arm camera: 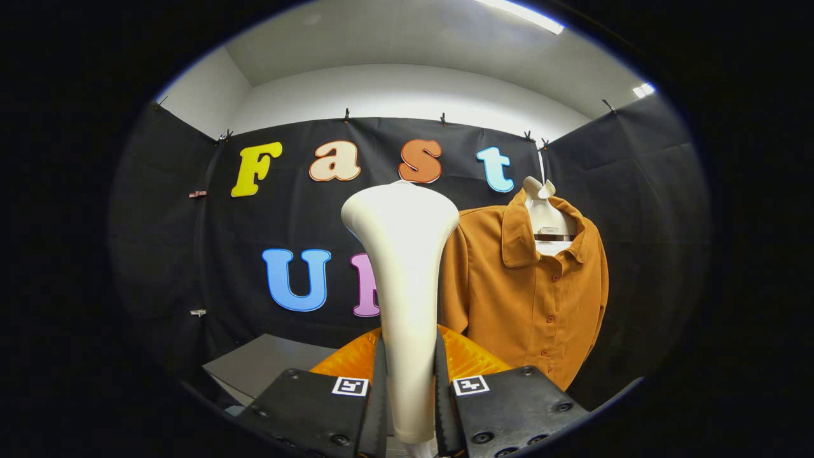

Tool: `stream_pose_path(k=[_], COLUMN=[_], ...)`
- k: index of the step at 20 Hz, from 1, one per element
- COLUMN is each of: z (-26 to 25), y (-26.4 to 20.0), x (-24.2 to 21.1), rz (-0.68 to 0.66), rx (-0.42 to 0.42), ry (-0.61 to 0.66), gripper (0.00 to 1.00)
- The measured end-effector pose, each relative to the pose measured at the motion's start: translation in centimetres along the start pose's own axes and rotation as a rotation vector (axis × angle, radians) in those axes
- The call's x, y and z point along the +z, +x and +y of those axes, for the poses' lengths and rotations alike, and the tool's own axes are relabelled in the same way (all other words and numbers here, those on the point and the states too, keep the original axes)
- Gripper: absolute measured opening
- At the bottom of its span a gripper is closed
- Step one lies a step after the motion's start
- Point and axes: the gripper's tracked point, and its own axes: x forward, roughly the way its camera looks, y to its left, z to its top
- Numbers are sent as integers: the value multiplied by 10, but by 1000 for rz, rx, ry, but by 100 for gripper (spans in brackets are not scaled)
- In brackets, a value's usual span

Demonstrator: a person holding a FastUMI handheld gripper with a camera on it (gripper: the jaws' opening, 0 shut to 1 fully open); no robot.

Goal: Iron the clothes twice with a garment steamer, once on the left side and once on the right side.

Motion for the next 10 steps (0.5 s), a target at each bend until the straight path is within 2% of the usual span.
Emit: stream_pose_path(k=[10], z=[2], y=[-4], x=[1], rz=[-3], rx=[10], ry=[-5], gripper=[33])
